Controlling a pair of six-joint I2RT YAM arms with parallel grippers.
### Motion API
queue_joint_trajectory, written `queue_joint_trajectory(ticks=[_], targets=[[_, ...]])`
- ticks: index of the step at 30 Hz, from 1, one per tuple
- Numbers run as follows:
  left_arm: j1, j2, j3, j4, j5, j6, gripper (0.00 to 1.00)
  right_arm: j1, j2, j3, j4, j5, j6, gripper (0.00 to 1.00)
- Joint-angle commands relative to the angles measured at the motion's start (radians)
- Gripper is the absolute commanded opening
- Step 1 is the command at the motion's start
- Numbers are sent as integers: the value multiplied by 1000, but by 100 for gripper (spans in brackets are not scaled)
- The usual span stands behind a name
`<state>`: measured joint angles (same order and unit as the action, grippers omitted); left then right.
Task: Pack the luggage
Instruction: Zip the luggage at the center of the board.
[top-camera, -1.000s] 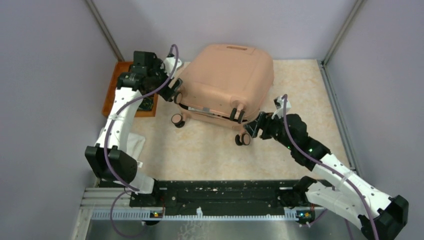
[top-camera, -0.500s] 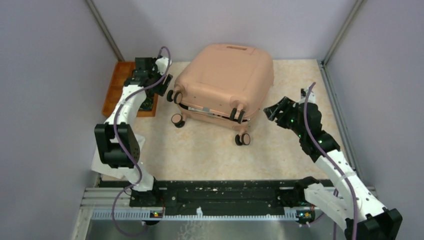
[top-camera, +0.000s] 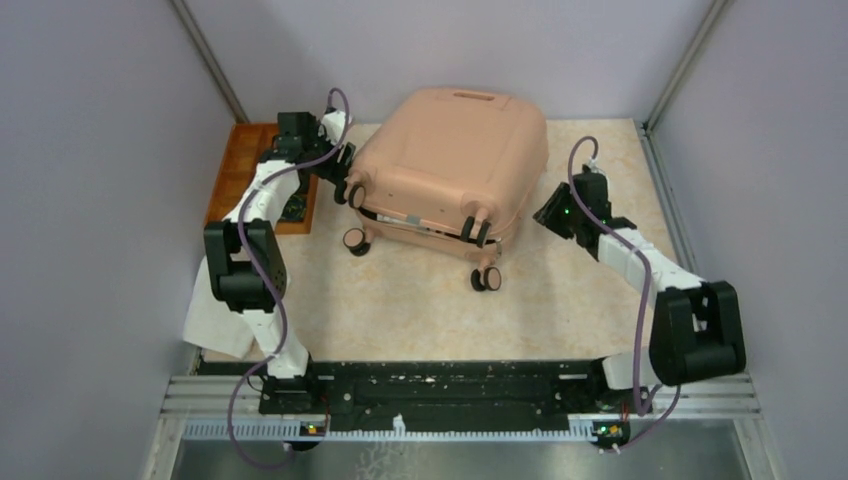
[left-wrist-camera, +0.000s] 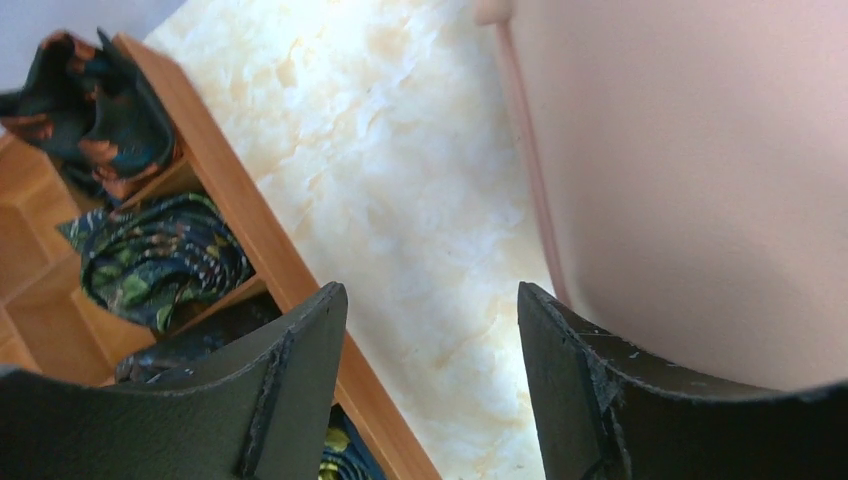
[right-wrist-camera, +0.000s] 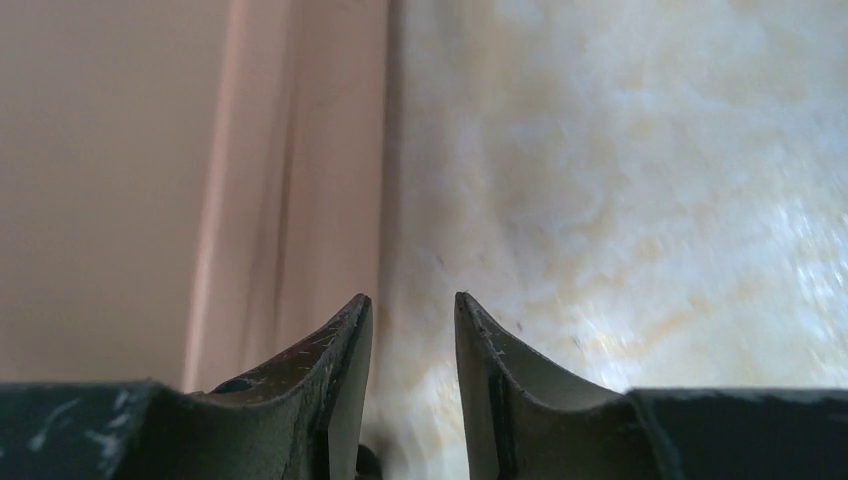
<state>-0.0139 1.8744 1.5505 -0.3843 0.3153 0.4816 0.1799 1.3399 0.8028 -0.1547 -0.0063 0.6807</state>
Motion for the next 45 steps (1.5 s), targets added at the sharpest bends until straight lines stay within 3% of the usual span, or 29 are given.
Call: queue_joint_trajectory(ticks=[1, 13, 16, 19, 21, 22, 23, 25, 28, 31, 34, 36, 39, 40, 43, 45], targets=[[-42, -73, -74, 37, 289, 38, 70, -5, 139, 175, 86, -48, -63, 36], [-183, -299, -370, -90, 483, 223, 69, 42, 452, 534, 84, -259, -144, 32], [-202, -367, -417, -120, 469, 223, 69, 99, 500, 597, 32, -299, -196, 32], [-198, -411, -426, -109, 350, 156, 69, 113, 473, 545, 72, -304, -184, 34], [-180, -430, -420, -99, 284, 126, 68, 108, 425, 493, 88, -276, -198, 46], [-166, -438, -413, -96, 262, 105, 69, 100, 393, 469, 76, -249, -212, 57], [-147, -446, -406, -96, 255, 97, 68, 85, 356, 432, 73, -229, -221, 91], [-116, -461, -389, -106, 249, 86, 69, 47, 257, 340, 87, -186, -245, 99], [-84, -483, -370, -137, 245, 84, 69, 25, 64, 167, 133, -42, -332, 99], [-63, -500, -364, -144, 250, 78, 71, 14, -124, 13, 193, 127, -216, 99], [-47, -497, -329, -170, 251, 51, 72, 5, -224, -81, 256, -13, -305, 99], [-40, -490, -293, -206, 261, 34, 72, 39, -235, -65, 177, -45, -354, 99], [-29, -494, -269, -238, 292, 20, 72, 116, -205, -20, -1, 40, -439, 99], [-28, -496, -270, -239, 292, 19, 72, 131, -199, -13, -42, 63, -457, 97], [-22, -492, -264, -232, 276, 14, 72, 143, -201, -27, -93, 58, -500, 74], [-14, -483, -250, -236, 280, 11, 72, 142, -202, -47, -95, 72, -505, 72]])
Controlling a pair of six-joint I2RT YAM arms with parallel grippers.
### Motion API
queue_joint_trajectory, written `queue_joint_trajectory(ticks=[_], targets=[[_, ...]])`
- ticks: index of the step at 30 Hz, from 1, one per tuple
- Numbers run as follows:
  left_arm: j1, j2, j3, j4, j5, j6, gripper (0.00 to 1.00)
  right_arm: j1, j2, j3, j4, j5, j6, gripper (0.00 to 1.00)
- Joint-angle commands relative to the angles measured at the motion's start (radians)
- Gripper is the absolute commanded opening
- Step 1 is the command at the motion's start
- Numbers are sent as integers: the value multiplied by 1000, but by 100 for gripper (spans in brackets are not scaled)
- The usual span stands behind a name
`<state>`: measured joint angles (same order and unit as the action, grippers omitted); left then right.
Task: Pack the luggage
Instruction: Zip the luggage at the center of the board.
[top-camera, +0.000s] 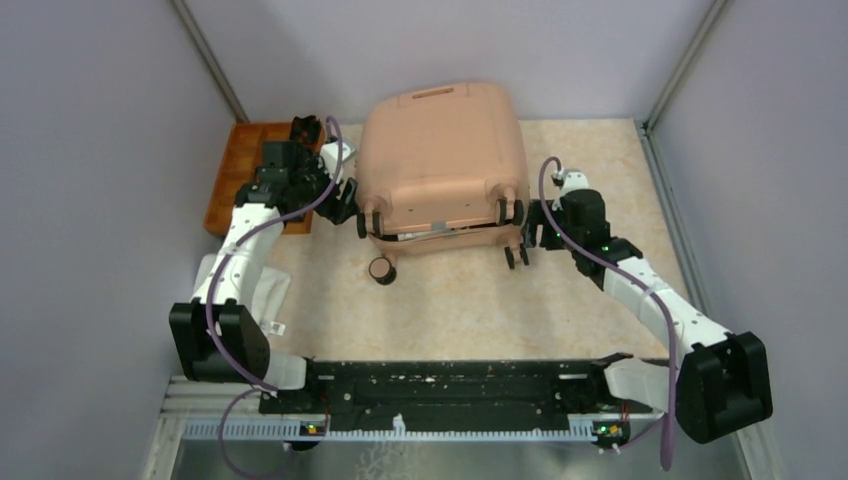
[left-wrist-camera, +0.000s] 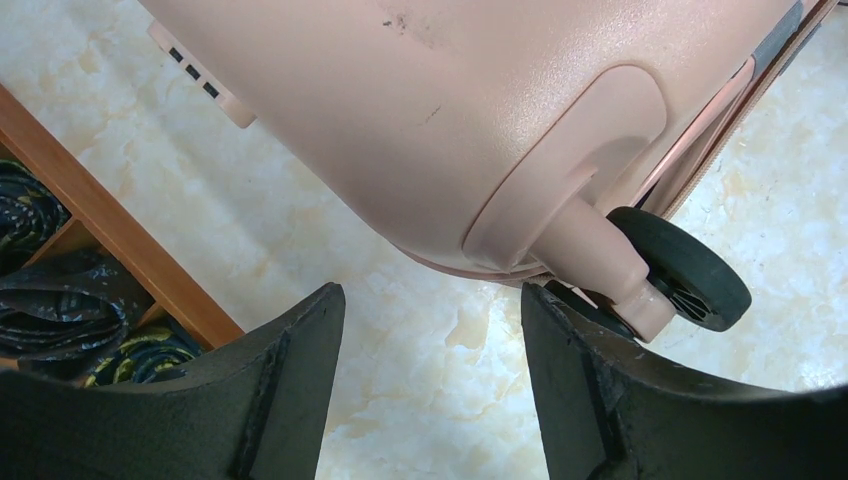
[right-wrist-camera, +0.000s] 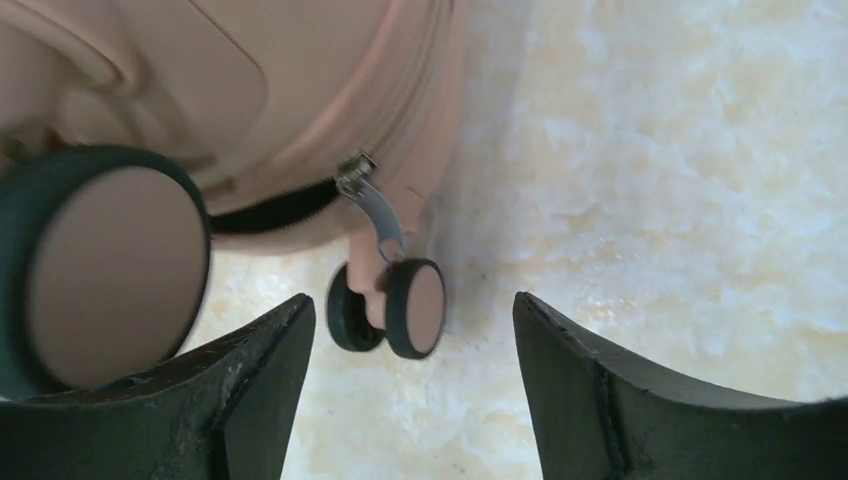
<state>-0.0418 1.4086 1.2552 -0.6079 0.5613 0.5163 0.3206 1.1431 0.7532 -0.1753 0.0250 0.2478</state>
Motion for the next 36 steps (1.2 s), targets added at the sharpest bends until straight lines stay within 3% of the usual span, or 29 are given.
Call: queue_joint_trajectory(ticks=[1, 5, 15, 20, 26, 33, 36], targets=[[15, -13, 50, -13, 39, -24, 72, 2, -5, -12, -50, 36, -86, 72], [17, -3, 58, -8, 43, -33, 72, 2, 18, -39, 72, 40, -138, 72], [19, 4, 57, -4, 43, -48, 72, 1, 133, -70, 294, -95, -448, 68], [22, 9, 67, -4, 30, -45, 72, 2, 149, -109, 392, -116, -498, 66], [26, 16, 62, 0, 35, -46, 72, 2, 127, -270, 706, -166, -529, 61], [29, 24, 60, 2, 31, -48, 72, 1, 138, -276, 798, -177, -535, 56], [31, 26, 58, 3, 29, -50, 72, 2, 135, -264, 809, -186, -550, 48]])
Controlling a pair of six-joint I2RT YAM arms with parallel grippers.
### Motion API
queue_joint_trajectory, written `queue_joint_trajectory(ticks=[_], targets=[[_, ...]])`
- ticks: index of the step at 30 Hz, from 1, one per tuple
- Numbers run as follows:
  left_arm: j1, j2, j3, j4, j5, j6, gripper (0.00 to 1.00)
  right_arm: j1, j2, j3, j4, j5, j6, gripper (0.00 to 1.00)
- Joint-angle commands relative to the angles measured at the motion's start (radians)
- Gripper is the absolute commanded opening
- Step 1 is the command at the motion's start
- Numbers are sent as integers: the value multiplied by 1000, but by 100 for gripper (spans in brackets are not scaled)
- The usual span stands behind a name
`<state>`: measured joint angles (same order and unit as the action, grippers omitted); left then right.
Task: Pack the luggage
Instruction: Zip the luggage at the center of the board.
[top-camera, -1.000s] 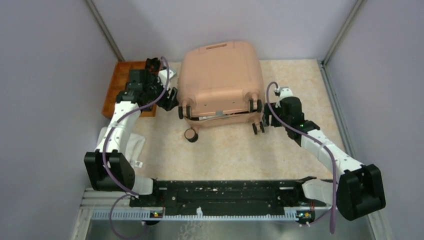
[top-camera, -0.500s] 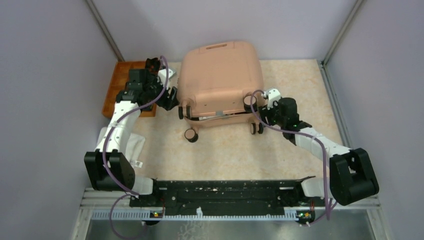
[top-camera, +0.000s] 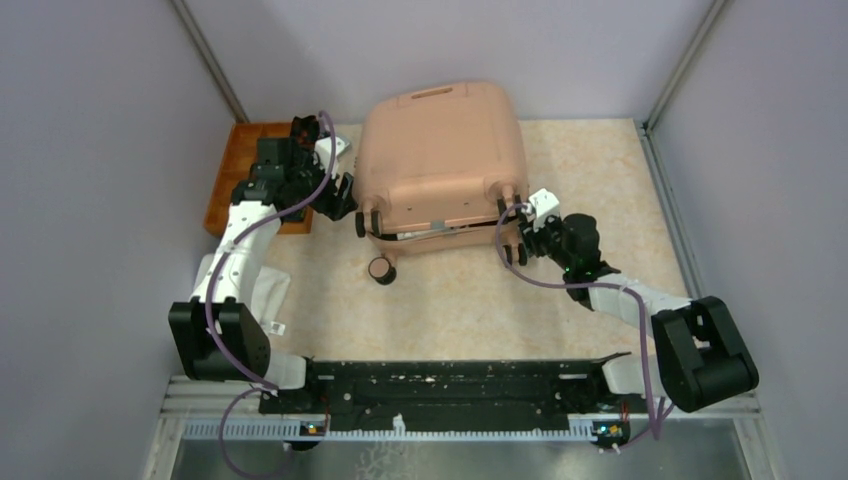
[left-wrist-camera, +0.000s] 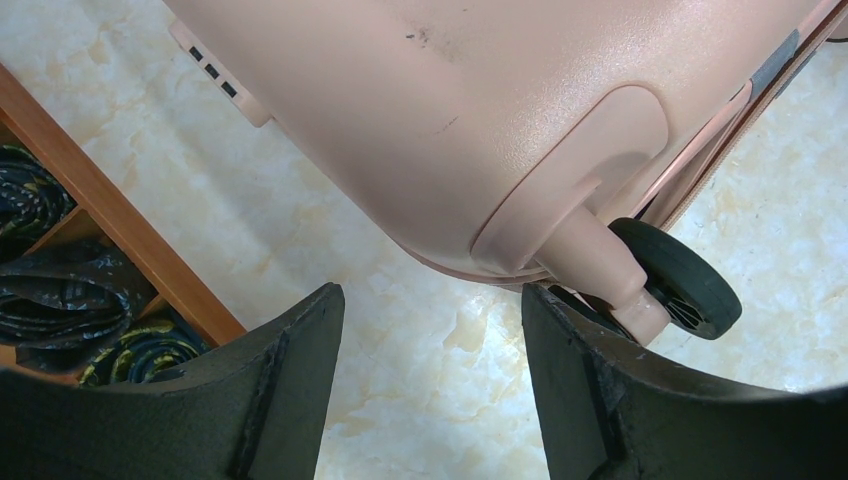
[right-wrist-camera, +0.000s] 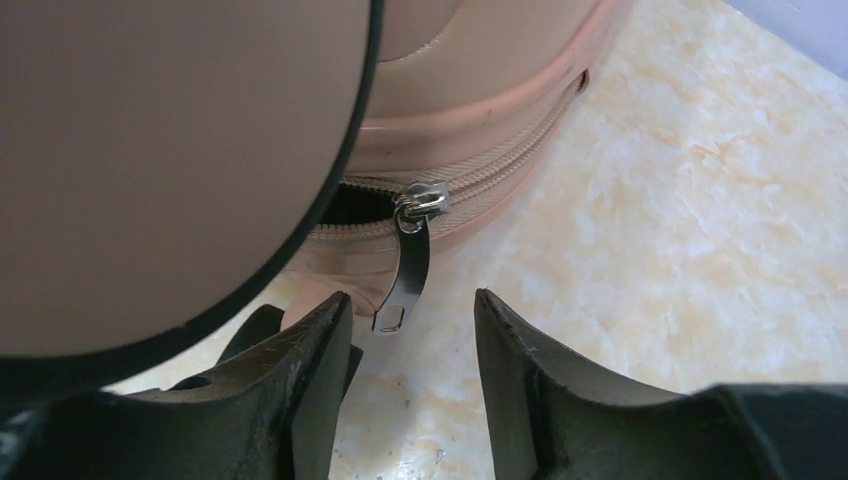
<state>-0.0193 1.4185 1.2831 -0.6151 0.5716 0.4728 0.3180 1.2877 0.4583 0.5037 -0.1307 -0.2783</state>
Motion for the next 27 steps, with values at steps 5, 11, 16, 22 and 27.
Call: queue_joint_trajectory(ticks=[5, 11, 16, 22, 27], targets=[[10, 15, 27, 9, 12, -5, 72, 4, 7, 55, 118, -72, -33, 43], [11, 22, 23, 7, 8, -1, 71, 6, 9, 57, 148, -74, -48, 30], [12, 29, 23, 7, 10, 0, 71, 9, 13, 92, 107, -81, -83, 0], [10, 27, 4, 7, 33, 6, 69, 18, -71, 33, 109, -56, -44, 0], [11, 46, -43, 35, 43, 20, 68, 43, -160, -33, 101, -17, -18, 0]])
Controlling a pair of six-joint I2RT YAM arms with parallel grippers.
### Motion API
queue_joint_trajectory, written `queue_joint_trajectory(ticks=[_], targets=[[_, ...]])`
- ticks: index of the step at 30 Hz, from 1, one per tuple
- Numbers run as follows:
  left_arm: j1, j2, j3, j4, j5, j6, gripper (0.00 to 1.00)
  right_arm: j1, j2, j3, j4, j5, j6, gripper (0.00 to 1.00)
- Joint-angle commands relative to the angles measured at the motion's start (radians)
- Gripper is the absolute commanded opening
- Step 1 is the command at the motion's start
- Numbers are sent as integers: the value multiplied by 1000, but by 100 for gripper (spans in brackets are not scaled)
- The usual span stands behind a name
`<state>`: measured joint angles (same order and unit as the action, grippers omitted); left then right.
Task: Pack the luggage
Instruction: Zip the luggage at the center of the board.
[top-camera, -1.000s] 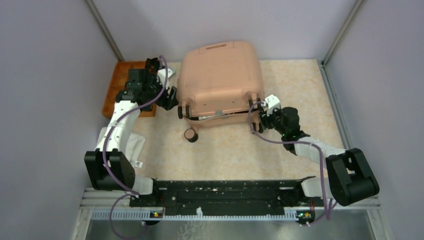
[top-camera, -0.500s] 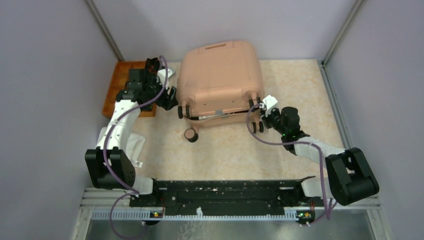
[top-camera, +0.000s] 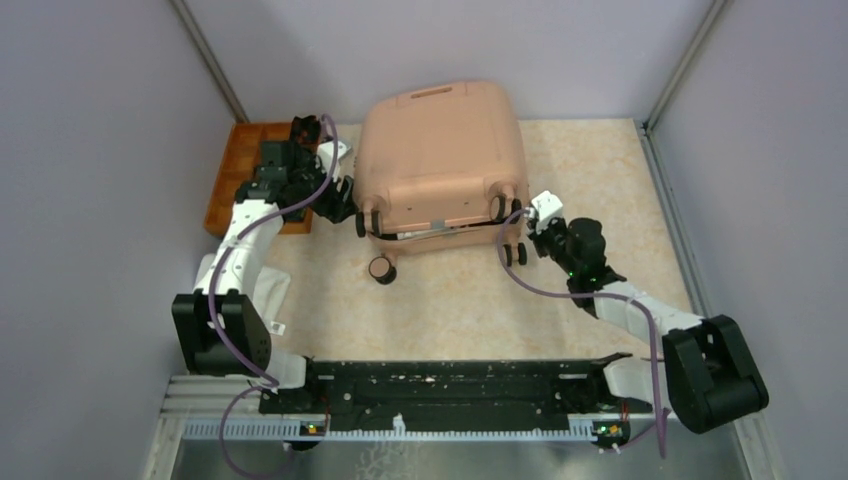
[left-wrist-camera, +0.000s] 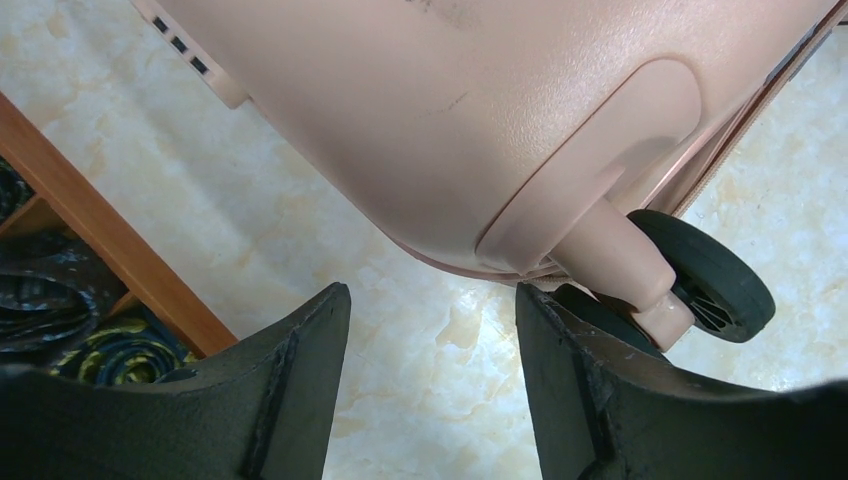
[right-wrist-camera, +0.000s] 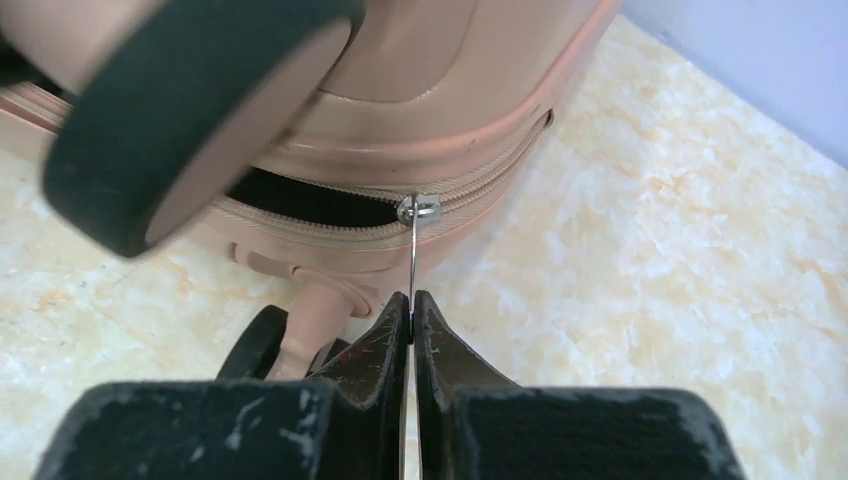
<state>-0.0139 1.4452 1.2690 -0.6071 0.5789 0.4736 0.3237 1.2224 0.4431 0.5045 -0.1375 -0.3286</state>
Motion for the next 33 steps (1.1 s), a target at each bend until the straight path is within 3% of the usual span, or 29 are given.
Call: queue_joint_trajectory(ticks=[1, 18, 25, 33], targets=[[5, 30, -33, 25, 37, 20, 68, 40, -106, -27, 108, -7, 41, 0], [7, 40, -17, 8, 21, 38, 66, 66, -38, 13, 97, 58, 97, 0], [6, 29, -10, 7, 12, 35, 67, 66, 15, 61, 71, 32, 93, 11], [8, 32, -7, 9, 4, 34, 66, 67, 12, 56, 94, 47, 81, 7]])
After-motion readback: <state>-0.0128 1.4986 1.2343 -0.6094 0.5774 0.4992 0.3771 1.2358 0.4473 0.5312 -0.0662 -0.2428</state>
